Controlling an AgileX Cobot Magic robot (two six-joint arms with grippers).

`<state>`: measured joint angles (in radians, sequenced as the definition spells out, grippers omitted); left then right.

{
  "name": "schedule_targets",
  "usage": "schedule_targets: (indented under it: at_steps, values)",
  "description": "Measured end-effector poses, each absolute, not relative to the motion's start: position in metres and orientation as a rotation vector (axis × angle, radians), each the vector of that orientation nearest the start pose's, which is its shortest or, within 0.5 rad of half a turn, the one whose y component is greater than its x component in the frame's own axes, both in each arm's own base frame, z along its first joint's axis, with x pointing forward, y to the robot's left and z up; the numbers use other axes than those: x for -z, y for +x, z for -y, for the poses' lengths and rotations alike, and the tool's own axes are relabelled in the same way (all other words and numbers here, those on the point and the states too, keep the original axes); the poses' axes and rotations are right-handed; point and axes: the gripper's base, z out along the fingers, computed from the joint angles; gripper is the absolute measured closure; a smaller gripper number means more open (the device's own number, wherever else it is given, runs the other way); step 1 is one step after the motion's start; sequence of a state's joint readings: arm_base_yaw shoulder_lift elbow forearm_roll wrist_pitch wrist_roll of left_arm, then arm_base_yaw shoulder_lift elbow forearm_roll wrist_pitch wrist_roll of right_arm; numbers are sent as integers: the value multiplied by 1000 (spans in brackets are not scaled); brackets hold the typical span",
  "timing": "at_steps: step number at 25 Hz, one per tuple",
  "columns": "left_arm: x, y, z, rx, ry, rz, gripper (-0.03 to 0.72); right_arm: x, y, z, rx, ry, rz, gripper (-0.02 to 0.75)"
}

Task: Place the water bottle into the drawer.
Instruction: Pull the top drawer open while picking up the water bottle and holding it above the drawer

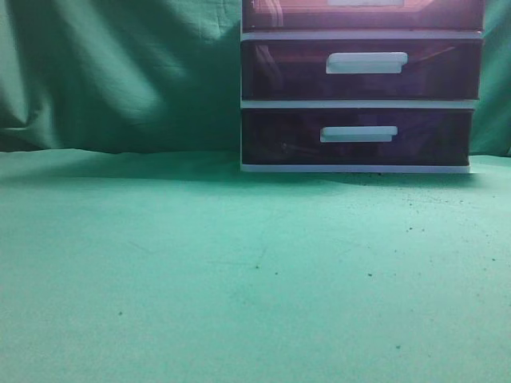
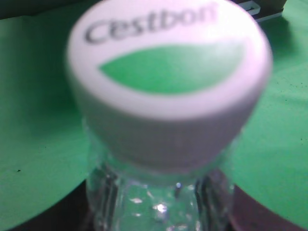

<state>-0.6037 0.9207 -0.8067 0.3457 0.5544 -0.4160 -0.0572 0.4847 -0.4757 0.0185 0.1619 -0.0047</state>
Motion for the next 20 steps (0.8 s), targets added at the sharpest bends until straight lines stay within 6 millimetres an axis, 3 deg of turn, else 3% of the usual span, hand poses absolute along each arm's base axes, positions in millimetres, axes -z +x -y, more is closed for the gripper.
schedule_targets:
  at_steps: [7,12,13,14,18,20]
  values:
    - [-339,163,92,225,420,-2089,402,-341,162,-13,387,-541,-1561,738]
    - [-337,165,93,214,424,-2102,402,-319,214,-43,554,-946,-1450,690]
    - [-335,166,94,211,426,-2108,402,-317,222,-47,578,-967,-1405,690]
    - [-334,167,94,209,428,-2114,402,-313,232,-50,604,-988,-1358,623]
    - [-331,170,97,202,434,-2130,402,-306,269,-60,661,-1043,-1298,479]
    - [-330,171,97,200,436,-2135,402,-306,289,-65,678,-1063,-1284,457]
